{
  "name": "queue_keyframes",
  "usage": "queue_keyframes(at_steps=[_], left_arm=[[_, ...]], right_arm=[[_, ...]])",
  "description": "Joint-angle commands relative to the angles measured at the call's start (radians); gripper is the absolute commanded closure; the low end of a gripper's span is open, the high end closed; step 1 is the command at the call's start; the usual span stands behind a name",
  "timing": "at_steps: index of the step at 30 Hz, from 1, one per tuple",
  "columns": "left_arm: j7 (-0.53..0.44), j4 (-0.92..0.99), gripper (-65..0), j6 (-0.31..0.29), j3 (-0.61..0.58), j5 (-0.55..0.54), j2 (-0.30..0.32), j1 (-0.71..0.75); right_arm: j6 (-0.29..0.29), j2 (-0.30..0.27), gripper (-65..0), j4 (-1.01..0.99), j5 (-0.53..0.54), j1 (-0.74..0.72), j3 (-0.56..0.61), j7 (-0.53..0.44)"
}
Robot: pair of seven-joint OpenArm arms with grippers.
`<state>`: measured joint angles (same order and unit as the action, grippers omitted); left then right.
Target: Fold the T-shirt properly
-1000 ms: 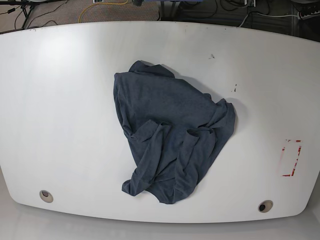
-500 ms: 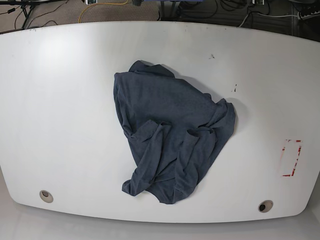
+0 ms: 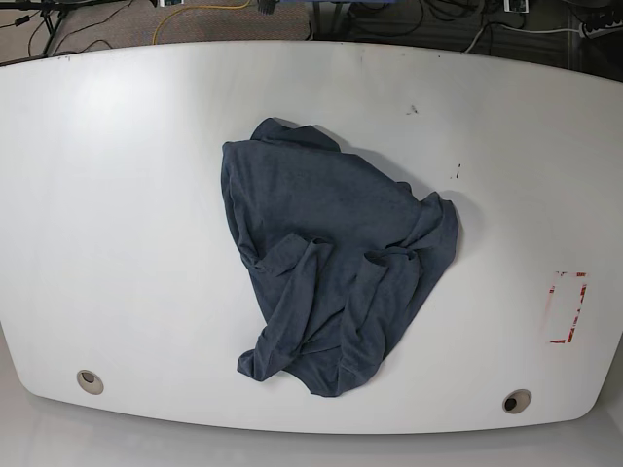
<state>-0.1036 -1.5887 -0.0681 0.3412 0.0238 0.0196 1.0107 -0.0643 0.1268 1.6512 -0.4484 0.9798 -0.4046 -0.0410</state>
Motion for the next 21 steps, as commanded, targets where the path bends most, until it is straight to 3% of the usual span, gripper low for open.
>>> queue_keyframes(at_steps=[1,9,21], left_arm=[[-0.023,-0.064,-34.9,0.008,0.015,-0.02,0.006,0.041],[-0.039,-0.224,-34.9,-0.001,0.0,-0.084,0.002,0.093],[-0.054,-0.369,-34.8,0.001,-0.032,-0.084,-0.009,0.156]], right_arm=[[0.001,0.007,-17.0,0.038,0.008,0.034,-0.009,-0.012],[-0.034,0.007,-17.2,0.158,0.043,0.082,-0.008,-0.008],[-0.072,0.012,-17.5,0.267,0.027,0.152,-0.005,-0.01]])
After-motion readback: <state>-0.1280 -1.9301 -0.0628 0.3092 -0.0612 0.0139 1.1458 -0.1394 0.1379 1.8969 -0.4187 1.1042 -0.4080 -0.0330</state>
